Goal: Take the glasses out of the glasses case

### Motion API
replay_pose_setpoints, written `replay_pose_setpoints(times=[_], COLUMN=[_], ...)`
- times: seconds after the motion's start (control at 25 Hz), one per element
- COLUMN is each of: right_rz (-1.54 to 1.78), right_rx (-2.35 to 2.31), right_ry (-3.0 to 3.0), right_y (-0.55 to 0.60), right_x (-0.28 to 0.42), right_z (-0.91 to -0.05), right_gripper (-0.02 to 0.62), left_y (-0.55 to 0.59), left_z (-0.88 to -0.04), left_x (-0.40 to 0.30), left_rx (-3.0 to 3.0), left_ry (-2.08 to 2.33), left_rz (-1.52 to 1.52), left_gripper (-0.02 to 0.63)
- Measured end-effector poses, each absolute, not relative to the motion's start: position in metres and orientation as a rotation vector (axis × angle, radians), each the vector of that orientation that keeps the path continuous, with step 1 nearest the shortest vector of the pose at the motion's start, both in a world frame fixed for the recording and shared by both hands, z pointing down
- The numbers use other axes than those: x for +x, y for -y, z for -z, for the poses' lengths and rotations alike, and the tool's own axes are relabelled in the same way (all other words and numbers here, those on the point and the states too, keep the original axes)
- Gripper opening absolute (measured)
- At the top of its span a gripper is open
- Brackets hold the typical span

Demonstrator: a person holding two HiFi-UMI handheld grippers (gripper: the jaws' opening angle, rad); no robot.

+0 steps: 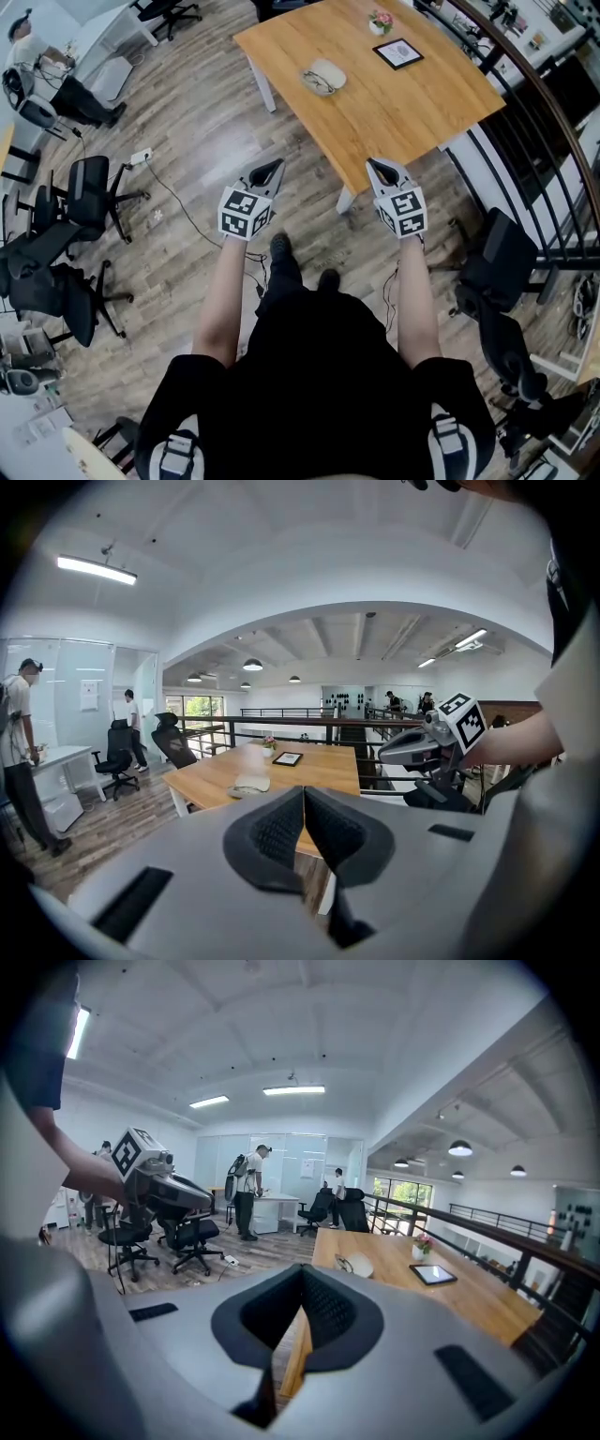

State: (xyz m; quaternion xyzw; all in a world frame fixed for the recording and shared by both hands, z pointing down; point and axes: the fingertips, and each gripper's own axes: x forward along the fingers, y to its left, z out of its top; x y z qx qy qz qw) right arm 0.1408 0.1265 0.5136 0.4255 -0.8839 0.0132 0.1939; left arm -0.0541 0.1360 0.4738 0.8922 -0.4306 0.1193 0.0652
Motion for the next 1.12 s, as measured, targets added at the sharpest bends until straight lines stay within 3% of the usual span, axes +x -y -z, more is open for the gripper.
replay_pose_setpoints(times=[0.64,0.84,0.92,1.04,1.12], right_rz=[-0.027,-0.027,-0.03,-0.046,-0.051], right_rx=[1.197,1.206,1.219,1.236,1.246], right_ry=[2.471,2.486,2.48,2.482,2.487], right_y=[-0.127,-0.122,-0.117,-0.11,-0.106], right_x=[0.129,0.126,0.127,0.124,0.121], right_z=[-0.516,-0.514,-0.515,-0.516,-0.515], right_gripper=[0.014,0.069,0.119,0.181,0.2], left_y=[-0.135,-0.128,-0.124,-0.117,-0.113], left_z=[-0.472,-0.476,-0.476,-0.477,-0.478], left_x=[-0.06,-0.056,-0.054,-0.057,-0.062], left_rx=[2.715,2.737,2.747,2.748,2.745], left_ry=[1.276,1.23,1.215,1.203,1.199], left_rz=[-0.326,-0.349,-0.362,-0.377,-0.381], left_gripper=[0.023,0.025,0.034,0.127,0.146])
